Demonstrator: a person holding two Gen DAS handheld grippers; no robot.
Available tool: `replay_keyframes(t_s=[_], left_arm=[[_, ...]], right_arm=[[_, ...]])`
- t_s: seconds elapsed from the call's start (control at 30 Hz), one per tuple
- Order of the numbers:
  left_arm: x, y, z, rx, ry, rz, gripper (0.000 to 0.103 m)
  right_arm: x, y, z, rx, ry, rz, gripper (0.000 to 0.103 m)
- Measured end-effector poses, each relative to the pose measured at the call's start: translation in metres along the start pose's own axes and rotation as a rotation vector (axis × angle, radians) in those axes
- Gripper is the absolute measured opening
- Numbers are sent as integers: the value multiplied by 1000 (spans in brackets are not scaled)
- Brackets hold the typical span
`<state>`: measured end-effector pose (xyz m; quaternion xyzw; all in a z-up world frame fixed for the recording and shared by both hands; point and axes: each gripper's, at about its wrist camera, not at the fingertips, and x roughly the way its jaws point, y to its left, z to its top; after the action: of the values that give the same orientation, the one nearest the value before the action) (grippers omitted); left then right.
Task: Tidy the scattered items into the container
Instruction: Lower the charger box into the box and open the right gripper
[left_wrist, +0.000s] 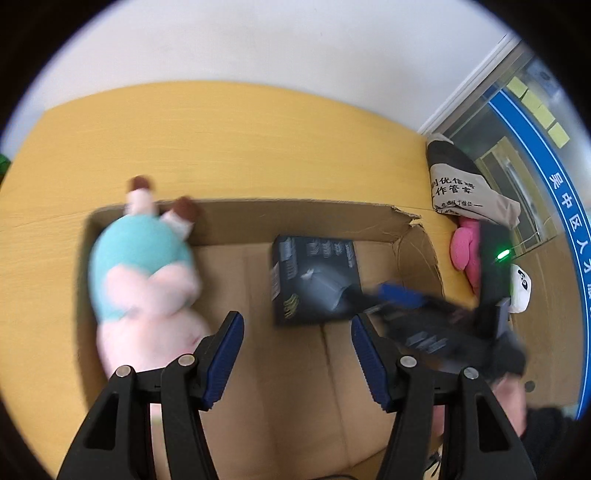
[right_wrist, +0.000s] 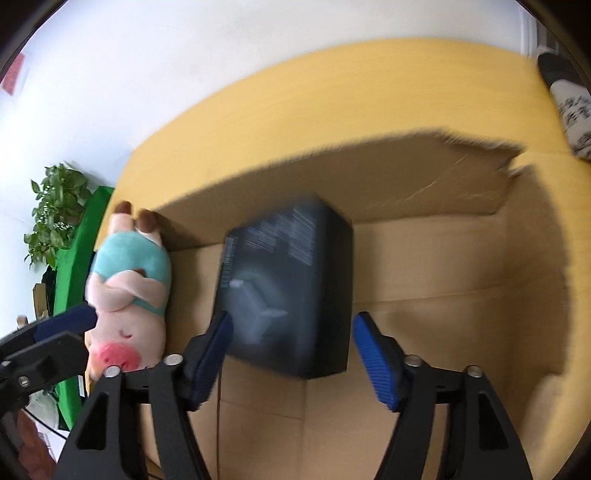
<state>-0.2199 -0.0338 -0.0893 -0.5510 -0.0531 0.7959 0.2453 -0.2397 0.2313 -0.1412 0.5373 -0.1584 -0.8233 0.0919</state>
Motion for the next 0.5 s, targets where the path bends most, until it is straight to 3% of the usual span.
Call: replay_keyframes(t_s=[0.07, 0.13, 0.23, 0.4, 0.5], left_arm=[[-12, 11, -21, -12, 2, 8, 61], [-15, 26, -50, -1, 35, 58, 61], [-12, 47, -90, -16, 112, 104, 61], [-4, 76, -141, -124, 207, 61, 61], [2, 77, -160, -129, 252, 40, 59]], right_arm=[[-32, -3, -9, -40, -42, -21, 95], [-60, -10, -26, -63, -57, -30, 97], [-89, -24, -65, -92, -5, -37, 97], [-102, -48, -127, -145, 101, -162, 97], [-100, -64, -151, -165, 161, -203, 97]])
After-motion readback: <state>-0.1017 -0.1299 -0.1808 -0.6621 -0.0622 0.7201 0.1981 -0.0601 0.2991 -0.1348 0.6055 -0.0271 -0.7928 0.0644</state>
